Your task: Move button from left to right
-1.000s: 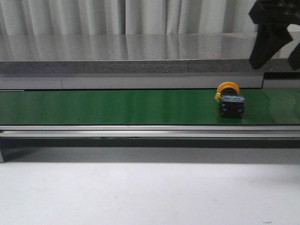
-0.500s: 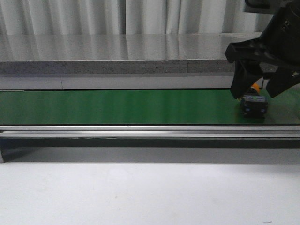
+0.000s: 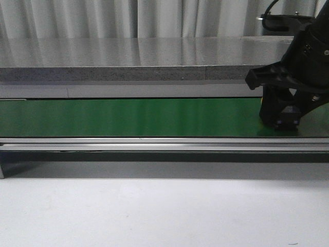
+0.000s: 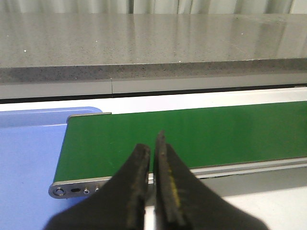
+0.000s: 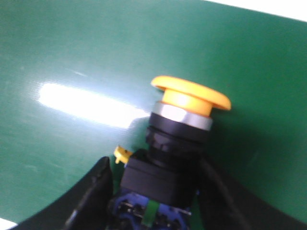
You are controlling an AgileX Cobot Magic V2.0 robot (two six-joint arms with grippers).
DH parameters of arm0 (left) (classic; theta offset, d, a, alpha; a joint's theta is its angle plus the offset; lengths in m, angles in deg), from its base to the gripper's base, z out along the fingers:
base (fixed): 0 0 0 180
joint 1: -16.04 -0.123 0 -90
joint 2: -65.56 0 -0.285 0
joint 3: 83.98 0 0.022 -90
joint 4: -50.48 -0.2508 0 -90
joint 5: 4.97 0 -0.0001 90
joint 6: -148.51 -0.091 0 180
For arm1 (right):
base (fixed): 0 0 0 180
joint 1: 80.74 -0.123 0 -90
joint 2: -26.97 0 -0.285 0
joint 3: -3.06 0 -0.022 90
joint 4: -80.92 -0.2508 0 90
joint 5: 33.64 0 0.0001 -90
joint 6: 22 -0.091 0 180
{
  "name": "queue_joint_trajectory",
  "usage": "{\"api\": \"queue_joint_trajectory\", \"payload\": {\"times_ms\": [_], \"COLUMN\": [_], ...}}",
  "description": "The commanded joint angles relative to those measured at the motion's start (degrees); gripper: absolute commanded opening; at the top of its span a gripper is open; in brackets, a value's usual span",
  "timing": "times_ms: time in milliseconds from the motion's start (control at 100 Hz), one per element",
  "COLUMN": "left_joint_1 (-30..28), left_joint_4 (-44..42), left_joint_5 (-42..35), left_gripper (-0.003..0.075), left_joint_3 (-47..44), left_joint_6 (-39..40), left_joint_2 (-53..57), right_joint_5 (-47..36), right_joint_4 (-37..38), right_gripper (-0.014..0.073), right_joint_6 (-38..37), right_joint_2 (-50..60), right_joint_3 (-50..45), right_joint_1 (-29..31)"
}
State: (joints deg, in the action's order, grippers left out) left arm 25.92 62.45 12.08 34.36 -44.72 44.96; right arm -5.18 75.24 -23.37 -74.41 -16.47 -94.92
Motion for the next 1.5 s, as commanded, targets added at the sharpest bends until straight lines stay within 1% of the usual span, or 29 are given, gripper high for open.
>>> {"api": "queue_joint_trajectory", "payload": {"times_ms": [0, 100, 220, 390, 530, 670, 760, 860, 1000, 1120, 1280, 1490], "left_joint_1": [0.6, 0.6, 0.6, 0.6, 0.6, 0.6, 0.6, 0.6, 0.6, 0.6, 0.6, 0.6], "left_joint_4": [0.8, 0.8, 0.8, 0.8, 0.8, 0.8, 0.8, 0.8, 0.8, 0.8, 0.8, 0.8], "left_joint_5": [-4.7, -4.7, -4.7, -4.7, -4.7, -4.7, -4.7, -4.7, -4.7, -4.7, -4.7, -4.7], "left_gripper": [0.0005, 0.0005, 0.0005, 0.0005, 0.0005, 0.0005, 0.0005, 0.0005, 0.0005, 0.0005, 0.0005, 0.0005], "left_joint_3": [1.7, 1.7, 1.7, 1.7, 1.7, 1.7, 1.7, 1.7, 1.7, 1.7, 1.7, 1.7], "left_joint_6": [-0.1, -0.1, -0.1, -0.1, -0.1, -0.1, -0.1, -0.1, -0.1, -0.1, -0.1, -0.1], "left_joint_2": [-0.5, -0.5, -0.5, -0.5, -0.5, -0.5, -0.5, -0.5, -0.5, -0.5, -0.5, -0.5], "right_joint_5": [-0.6, -0.5, -0.1, 2.7, 2.3, 0.7, -0.1, -3.2, -6.7, -7.9, -9.1, -9.2], "right_joint_4": [0.3, 0.6, 3.0, 5.0, 5.7, 5.7, 5.7, 5.7, 5.7, 5.7, 5.7, 5.7], "right_gripper": [0.0170, 0.0169, 0.0169, 0.0171, 0.0171, 0.0171, 0.0171, 0.0171, 0.0171, 0.0171, 0.0171, 0.0171], "right_joint_6": [0.3, 0.9, 2.6, 5.5, 6.9, 9.5, 9.9, 9.9, 9.9, 9.9, 9.9, 9.9], "right_joint_2": [2.8, 4.6, 7.4, 10.6, 11.5, 11.3, 11.1, 10.2, 7.6, 4.2, -0.8, -5.8], "right_joint_3": [1.9, 2.0, 3.3, 6.3, 7.8, 7.9, 7.9, 7.9, 7.9, 7.9, 7.9, 7.9], "right_joint_1": [0.0, 0.1, 0.6, 4.0, 10.0, 17.9, 23.5, 29.3, 35.5, 38.8, 41.7, 43.0]}}
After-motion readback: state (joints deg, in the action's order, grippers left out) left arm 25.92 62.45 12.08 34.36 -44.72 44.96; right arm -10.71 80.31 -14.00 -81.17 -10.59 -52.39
